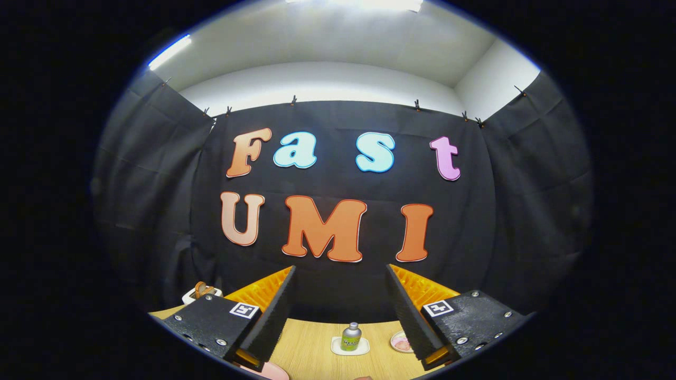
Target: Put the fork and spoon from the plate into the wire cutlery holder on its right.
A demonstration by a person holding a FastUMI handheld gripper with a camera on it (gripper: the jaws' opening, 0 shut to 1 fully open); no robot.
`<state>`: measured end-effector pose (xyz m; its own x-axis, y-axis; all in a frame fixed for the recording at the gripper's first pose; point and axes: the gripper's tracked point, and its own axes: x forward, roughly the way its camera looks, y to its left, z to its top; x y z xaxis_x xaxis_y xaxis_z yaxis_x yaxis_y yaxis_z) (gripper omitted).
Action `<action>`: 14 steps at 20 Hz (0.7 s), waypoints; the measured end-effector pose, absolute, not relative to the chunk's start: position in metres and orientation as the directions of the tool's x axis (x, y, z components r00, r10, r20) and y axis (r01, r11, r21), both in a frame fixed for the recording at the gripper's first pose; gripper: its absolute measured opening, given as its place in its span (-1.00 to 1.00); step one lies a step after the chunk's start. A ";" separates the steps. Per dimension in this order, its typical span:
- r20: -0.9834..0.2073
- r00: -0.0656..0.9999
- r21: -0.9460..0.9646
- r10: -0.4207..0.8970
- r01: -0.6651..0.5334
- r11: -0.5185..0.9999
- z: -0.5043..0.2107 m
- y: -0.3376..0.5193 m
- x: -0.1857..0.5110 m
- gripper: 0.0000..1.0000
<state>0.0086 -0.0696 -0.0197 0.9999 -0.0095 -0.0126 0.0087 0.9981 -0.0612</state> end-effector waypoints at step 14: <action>-0.019 1.000 -0.035 0.000 -0.001 0.999 -0.028 -0.063 0.016 0.95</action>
<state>0.0160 -0.0629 -0.0282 0.9998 0.0003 -0.0191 -0.0010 0.9994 -0.0346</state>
